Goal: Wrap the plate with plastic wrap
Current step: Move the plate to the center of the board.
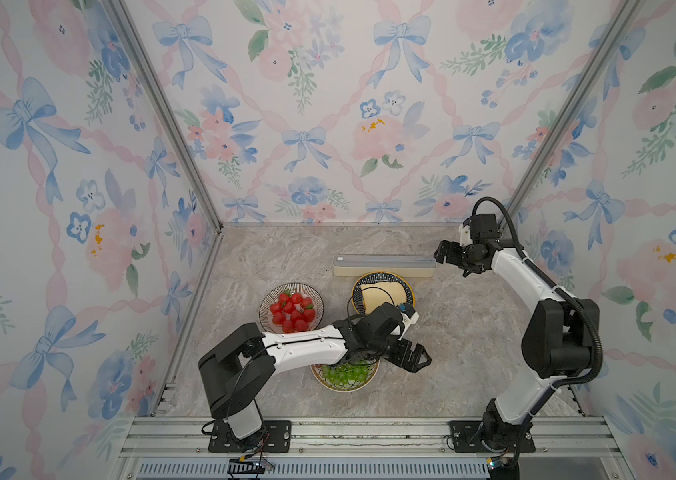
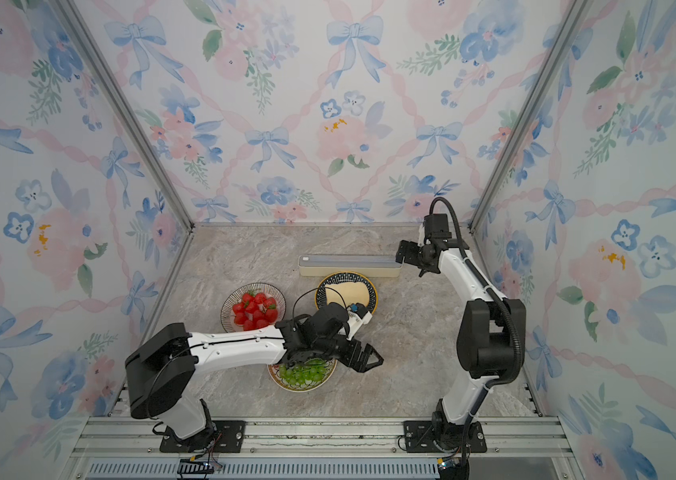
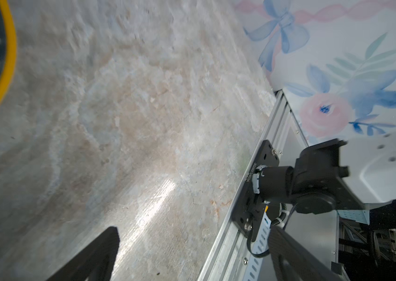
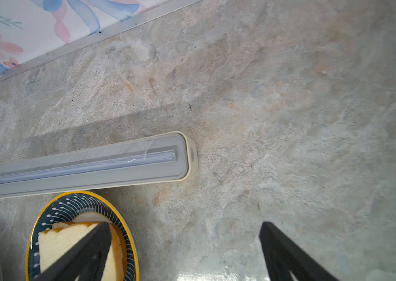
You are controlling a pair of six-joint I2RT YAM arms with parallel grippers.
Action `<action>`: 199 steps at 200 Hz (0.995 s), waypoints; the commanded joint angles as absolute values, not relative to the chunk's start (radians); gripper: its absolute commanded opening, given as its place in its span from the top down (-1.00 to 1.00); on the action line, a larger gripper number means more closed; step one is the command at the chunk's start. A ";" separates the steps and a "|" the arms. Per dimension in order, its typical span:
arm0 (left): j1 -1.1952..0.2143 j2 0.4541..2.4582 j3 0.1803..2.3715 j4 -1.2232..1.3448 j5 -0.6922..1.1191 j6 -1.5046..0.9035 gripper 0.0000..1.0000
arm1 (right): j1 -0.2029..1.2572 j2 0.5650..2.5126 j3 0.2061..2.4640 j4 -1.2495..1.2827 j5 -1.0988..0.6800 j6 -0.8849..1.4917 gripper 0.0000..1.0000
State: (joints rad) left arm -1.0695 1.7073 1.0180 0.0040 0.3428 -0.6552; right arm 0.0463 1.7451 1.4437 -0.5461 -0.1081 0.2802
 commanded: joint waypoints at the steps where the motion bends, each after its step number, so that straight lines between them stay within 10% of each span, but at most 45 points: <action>1: -1.087 1.771 1.049 -0.081 0.337 -0.645 -0.96 | 0.028 1.681 1.398 -0.551 -0.088 0.278 -0.94; 199: -0.879 1.572 0.838 -0.410 0.067 -0.549 -0.96 | 0.055 1.731 1.437 -0.584 -0.135 0.262 -0.94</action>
State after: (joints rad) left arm -0.9230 1.6024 0.9119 -0.2493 0.1268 -0.5747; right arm 0.0399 1.7027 1.4025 -0.5617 -0.1020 0.2718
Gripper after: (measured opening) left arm 0.979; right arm 0.971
